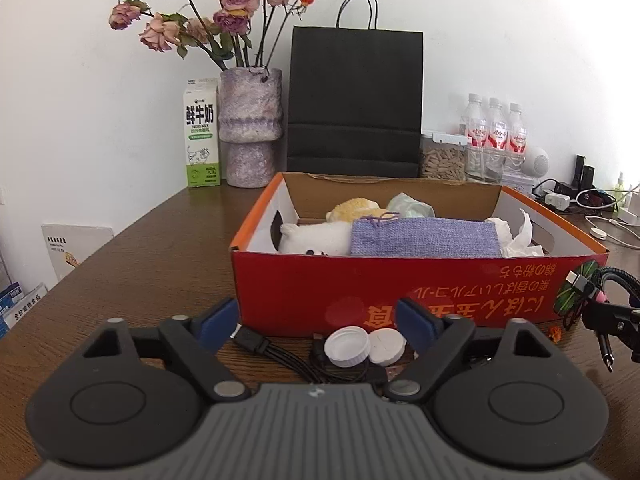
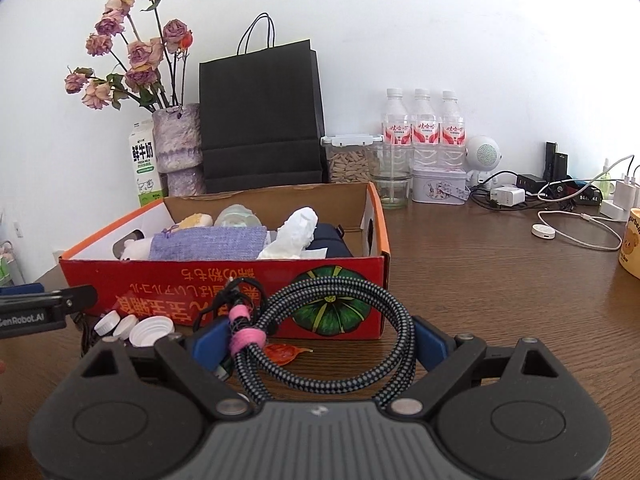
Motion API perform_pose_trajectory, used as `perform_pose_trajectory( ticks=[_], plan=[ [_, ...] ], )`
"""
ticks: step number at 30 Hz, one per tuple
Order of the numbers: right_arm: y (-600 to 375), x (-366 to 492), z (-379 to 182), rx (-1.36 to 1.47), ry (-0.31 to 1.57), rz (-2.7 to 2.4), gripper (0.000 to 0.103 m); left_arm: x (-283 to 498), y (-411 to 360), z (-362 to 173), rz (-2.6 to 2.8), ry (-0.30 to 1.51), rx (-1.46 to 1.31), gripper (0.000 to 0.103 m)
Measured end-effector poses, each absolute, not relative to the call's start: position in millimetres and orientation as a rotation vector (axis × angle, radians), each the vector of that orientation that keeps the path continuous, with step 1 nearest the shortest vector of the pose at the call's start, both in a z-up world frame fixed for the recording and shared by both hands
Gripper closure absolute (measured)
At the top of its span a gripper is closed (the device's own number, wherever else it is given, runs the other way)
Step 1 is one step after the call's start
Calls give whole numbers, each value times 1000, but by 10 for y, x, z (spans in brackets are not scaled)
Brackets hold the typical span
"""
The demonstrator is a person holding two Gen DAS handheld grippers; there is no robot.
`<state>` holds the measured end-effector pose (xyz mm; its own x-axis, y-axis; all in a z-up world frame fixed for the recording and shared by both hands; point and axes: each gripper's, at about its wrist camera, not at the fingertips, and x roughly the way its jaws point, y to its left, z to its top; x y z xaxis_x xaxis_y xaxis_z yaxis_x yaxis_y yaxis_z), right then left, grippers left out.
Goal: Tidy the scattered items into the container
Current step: 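Grasp the braided black cable with the right tool while the left tool grasps a white bottle cap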
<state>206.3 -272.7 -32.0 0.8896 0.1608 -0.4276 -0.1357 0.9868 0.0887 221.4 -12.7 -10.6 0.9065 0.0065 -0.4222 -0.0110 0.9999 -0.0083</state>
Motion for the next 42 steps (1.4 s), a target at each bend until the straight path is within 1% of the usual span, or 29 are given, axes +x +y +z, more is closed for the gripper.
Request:
perform_pose_trajectory(
  ticks=[1, 3, 5, 7, 9, 10, 18, 19, 24, 28, 35, 42],
  plan=[
    [-2725, 2060, -320, 56, 447, 156, 11, 2239, -137, -114, -1, 448, -12, 30],
    [-2723, 2057, -321, 58, 445, 158, 11, 2285, -142, -129, -7, 472, -24, 31],
    [-2720, 2052, -322, 59, 444, 159, 11, 2319, -137, -142, -12, 484, -37, 38],
    [-2710, 2050, -321, 56, 445, 164, 11, 2345, -142, -155, -26, 502, -41, 56],
    [-2695, 2050, -325, 51, 445, 167, 11, 2366, -142, -168, -33, 522, -46, 63],
    [-2692, 2049, -325, 50, 445, 169, 11, 2379, -135, -174, -38, 529, -53, 65],
    [-2672, 2050, -328, 42, 445, 177, 11, 2483, -42, -247, -74, 602, -140, 66],
    [-2672, 2050, -328, 42, 445, 177, 11, 2486, -33, -252, -75, 603, -147, 67],
    [-2666, 2047, -329, 39, 445, 178, 11, 2473, -26, -252, -78, 601, -155, 69],
    [-2662, 2048, -329, 39, 446, 176, 11, 2448, -20, -235, -83, 582, -159, 74],
    [-2660, 2037, -331, 37, 443, 173, 11, 2410, 10, -226, -80, 572, -180, 74],
    [-2675, 1950, -308, 32, 388, 165, 11, 2223, -33, -151, -75, 487, -144, 74]
  ],
)
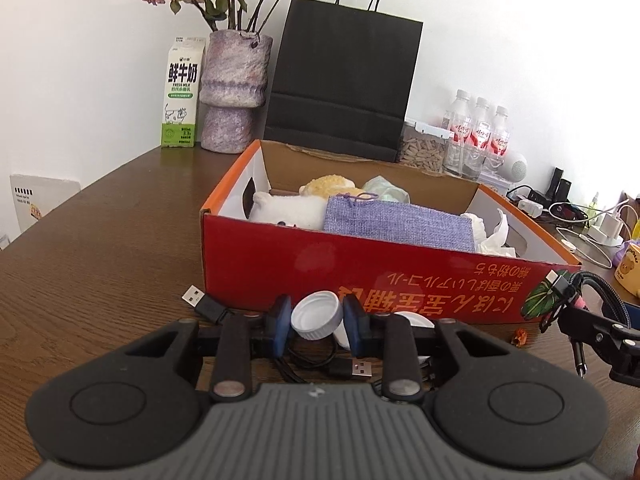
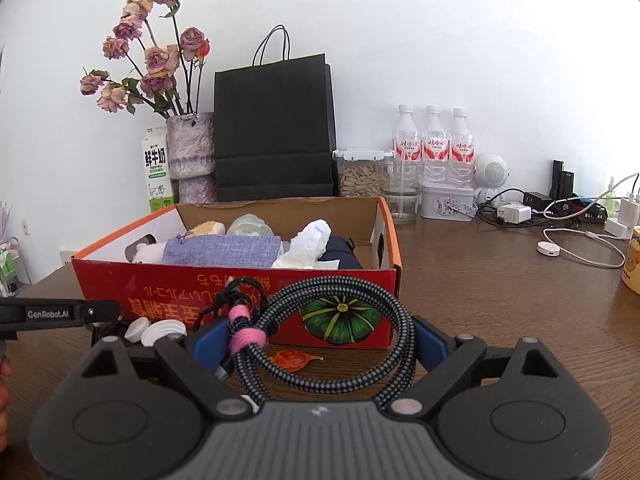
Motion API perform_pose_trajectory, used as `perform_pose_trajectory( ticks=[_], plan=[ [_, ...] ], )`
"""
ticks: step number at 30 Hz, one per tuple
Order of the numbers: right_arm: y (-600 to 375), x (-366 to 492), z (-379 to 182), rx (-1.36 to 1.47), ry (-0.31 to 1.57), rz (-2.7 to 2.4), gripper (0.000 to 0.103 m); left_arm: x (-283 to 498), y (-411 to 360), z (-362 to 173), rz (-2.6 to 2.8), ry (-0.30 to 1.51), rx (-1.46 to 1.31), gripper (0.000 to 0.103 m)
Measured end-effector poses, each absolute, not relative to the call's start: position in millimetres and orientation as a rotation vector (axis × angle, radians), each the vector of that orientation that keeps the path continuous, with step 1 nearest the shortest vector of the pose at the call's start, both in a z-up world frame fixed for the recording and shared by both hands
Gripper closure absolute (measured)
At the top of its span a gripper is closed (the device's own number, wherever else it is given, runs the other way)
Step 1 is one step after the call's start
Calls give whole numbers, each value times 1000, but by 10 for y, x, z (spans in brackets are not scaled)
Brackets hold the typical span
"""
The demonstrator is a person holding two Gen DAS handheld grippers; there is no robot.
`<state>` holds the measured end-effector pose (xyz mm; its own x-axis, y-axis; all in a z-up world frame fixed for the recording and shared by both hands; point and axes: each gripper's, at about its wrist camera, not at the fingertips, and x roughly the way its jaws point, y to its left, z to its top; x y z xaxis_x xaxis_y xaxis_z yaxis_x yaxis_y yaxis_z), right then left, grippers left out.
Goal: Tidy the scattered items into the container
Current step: 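Grasp the braided black cable with the right tool while the left tool grasps a white bottle cap, then carry the bottle cap and cable into the box and open both tools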
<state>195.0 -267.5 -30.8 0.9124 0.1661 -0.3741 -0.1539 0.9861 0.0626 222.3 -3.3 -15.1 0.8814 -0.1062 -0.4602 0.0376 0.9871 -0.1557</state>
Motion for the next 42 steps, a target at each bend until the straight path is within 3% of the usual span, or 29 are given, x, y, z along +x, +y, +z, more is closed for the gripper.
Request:
perform_pose_trajectory(
  ticks=[11, 22, 39, 41, 42],
  plan=[
    [-2720, 1989, 24, 87, 283, 177, 11, 2109, -74, 226, -102, 341, -125, 74],
    [-2342, 2779, 377, 69, 231, 144, 11, 2673, -238, 645, -91, 187, -117, 74],
    [-2191, 3435, -87, 83, 372, 126, 10, 3314, -168, 262, 4, 296, -72, 74],
    [-2198, 3426, -93, 90, 379, 136, 9, 3293, -194, 253, 6, 297, -56, 64],
    [-2202, 3415, -94, 94, 383, 142, 7, 3269, -216, 248, 18, 290, -46, 39]
  ],
)
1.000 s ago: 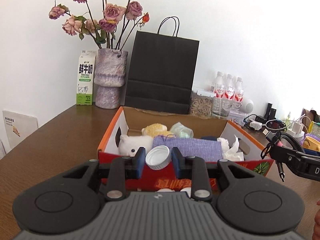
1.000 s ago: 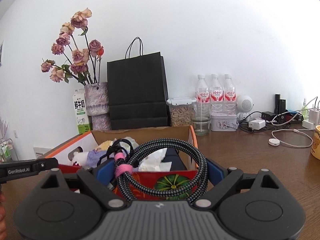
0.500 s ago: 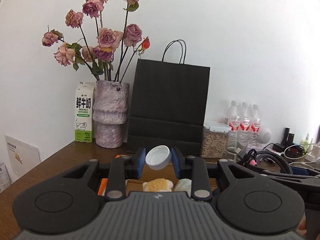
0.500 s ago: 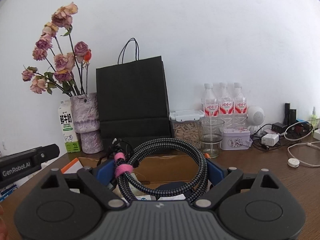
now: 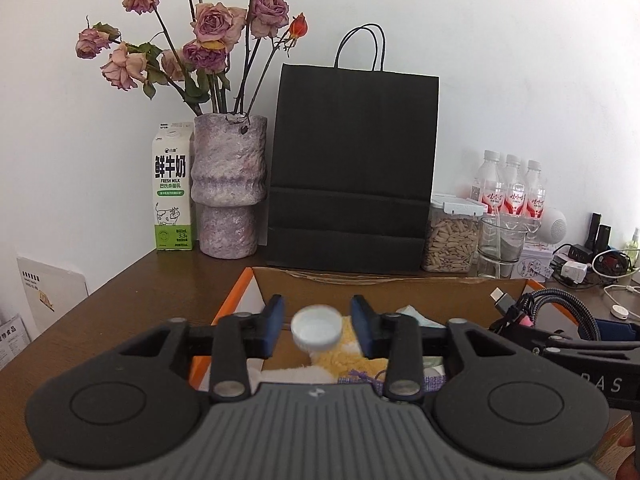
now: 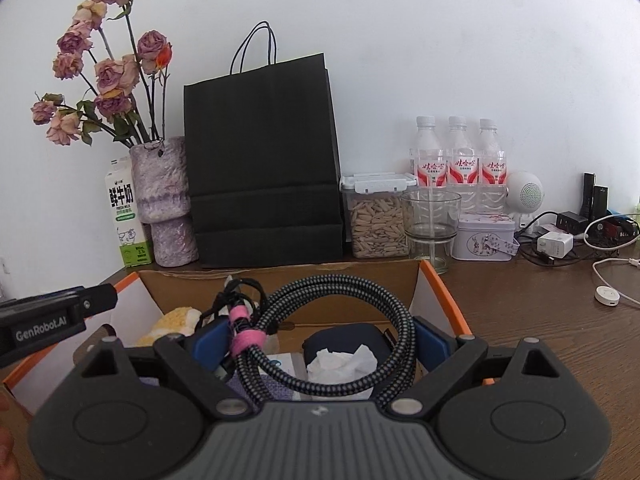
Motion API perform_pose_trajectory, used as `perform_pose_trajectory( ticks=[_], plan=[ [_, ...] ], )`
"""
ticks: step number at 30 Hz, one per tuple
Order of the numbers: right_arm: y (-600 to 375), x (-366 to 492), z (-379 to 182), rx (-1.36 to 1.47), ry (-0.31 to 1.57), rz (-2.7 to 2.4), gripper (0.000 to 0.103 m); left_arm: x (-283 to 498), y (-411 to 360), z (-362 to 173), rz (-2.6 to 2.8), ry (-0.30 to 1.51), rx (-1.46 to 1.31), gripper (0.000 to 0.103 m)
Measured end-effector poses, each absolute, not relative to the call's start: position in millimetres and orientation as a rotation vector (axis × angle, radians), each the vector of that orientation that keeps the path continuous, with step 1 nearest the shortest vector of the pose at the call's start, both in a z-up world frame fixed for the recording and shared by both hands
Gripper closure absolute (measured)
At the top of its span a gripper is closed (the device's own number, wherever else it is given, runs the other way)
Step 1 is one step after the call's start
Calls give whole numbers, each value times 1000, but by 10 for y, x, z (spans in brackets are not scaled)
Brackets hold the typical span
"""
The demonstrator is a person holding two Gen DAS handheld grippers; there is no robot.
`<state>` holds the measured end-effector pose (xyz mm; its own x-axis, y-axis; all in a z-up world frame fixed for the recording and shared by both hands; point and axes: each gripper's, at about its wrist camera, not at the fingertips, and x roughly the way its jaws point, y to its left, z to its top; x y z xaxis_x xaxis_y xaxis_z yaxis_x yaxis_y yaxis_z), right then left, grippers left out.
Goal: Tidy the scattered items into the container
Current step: 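Carry the bottle cap and cable into the box and open both tools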
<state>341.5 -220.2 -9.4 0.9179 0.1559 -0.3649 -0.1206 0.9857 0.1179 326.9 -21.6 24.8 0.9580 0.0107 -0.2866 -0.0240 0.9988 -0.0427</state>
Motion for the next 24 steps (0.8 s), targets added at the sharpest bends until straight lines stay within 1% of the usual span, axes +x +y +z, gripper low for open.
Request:
perform_pose_trajectory(
  ticks=[1, 2, 5, 12, 24],
  plan=[
    [-2206, 3396, -90, 95, 382, 145, 3, 3228, -228, 248, 32, 276, -40, 9],
    [-2208, 3369, -81, 94, 377, 142, 0, 3181, -233, 255, 46, 255, -40, 0],
    [-2219, 3282, -45, 92, 350, 131, 0, 3064, -224, 291, 63, 209, -46, 0],
    [-2241, 3222, -14, 92, 345, 127, 0, 3100, -189, 248, 78, 251, -70, 0],
    [-2267, 3158, -25, 81, 335, 131, 0, 3078, -209, 198, 76, 251, -53, 0]
  ],
)
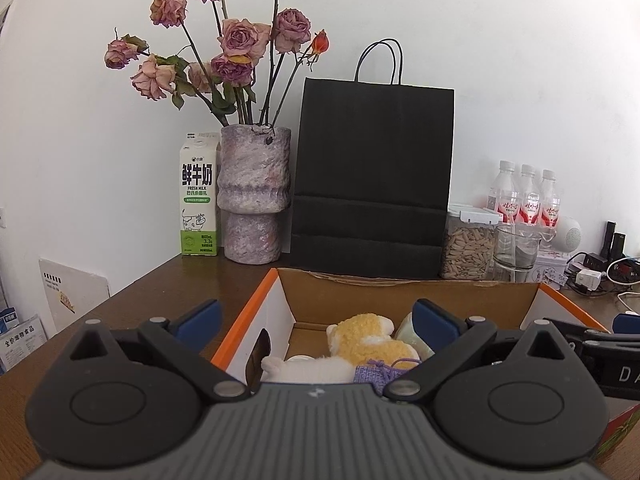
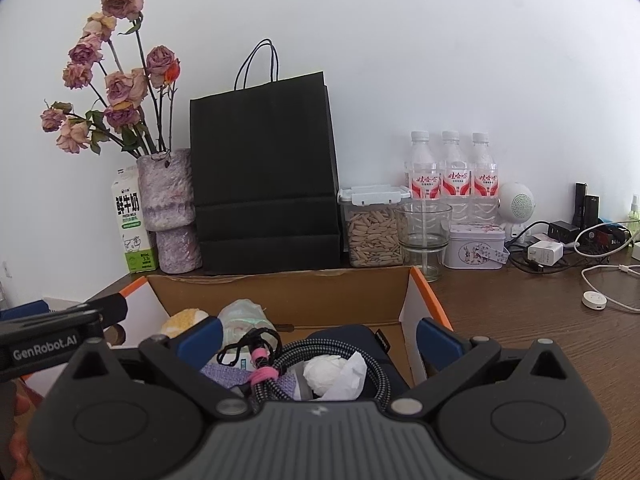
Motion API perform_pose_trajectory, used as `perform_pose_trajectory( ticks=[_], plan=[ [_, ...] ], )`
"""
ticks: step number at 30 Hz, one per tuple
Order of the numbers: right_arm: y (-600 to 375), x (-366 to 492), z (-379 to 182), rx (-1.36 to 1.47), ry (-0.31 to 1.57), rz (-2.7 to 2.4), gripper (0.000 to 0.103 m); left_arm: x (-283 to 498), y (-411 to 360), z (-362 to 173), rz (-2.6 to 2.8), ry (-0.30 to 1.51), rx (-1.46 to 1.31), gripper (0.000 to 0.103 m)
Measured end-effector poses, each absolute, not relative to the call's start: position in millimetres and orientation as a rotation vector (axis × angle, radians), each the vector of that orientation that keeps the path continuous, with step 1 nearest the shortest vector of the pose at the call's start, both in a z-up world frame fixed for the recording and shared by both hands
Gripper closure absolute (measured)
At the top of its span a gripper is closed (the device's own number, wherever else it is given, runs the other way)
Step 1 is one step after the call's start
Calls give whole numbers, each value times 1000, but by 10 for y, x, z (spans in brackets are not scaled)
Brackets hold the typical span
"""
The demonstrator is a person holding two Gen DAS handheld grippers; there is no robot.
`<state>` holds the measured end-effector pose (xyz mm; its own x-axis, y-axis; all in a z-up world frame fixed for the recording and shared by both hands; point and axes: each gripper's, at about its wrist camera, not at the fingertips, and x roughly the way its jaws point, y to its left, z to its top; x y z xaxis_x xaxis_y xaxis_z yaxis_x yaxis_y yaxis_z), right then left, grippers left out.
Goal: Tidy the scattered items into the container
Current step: 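Withdraw both tools from the box toward the remaining bottle caps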
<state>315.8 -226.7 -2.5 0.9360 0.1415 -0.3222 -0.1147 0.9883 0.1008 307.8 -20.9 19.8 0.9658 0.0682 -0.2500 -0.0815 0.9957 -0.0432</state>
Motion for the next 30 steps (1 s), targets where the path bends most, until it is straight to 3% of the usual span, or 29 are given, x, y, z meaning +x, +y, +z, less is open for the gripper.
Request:
perform_pose_trajectory(
  ticks=[30],
  plan=[
    [-2320, 2470, -124, -7, 270, 170, 0, 2500, -128, 86, 158, 218, -32, 0]
  ],
)
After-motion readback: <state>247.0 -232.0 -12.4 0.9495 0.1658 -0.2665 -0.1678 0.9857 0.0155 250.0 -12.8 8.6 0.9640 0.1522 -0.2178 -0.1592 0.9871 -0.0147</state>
